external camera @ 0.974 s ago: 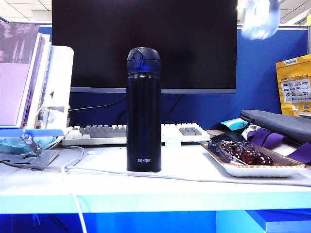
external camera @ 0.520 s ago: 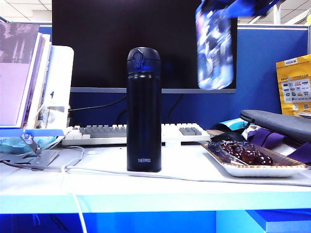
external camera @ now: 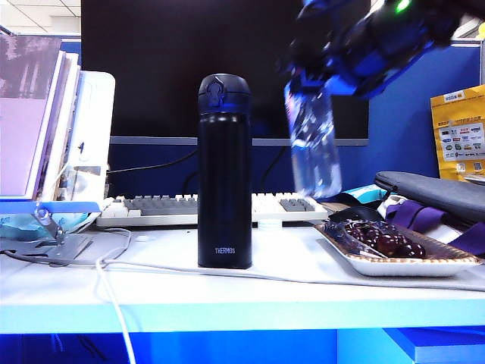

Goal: Pick up the mineral water bottle and place it vertically to the right of the black thermos cup.

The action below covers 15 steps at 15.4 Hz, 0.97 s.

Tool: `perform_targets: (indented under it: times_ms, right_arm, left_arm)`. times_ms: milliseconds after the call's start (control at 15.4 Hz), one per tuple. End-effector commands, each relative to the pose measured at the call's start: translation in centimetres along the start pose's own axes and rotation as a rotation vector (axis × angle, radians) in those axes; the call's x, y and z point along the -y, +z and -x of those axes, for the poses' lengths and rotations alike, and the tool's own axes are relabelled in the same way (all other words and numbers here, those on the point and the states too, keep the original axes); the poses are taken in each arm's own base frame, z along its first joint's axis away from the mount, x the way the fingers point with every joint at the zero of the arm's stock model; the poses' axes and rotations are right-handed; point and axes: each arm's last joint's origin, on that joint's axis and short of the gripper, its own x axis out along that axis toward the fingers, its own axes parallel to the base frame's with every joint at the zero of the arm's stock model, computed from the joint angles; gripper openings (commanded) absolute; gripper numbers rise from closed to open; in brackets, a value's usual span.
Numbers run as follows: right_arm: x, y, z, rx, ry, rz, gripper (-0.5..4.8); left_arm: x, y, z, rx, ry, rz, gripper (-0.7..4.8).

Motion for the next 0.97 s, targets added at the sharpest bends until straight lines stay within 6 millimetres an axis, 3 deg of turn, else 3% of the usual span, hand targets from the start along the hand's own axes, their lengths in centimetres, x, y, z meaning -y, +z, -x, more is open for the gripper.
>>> perform_targets:
  times_ms: [65, 520, 974]
  right_arm:
    - [-1.6, 0.7, -0.1, 0.085, 0.040, -0.016, 2.64]
    - [-2.0, -2.0, 0.4, -0.003, 0.036, -0.087, 2.64]
    - [-2.8, -4.5, -0.5, -0.041, 0.056, -0.107, 2.64]
  left_arm:
    - [0.0, -0.1, 0.0, -0.009, -0.003, -0.004, -0.02]
    - [0.0, -0.1, 0.0, -0.009, -0.003, -0.003, -0.02]
    - [0.0, -0.1, 0.0, -0.009, -0.003, -0.004, -0.02]
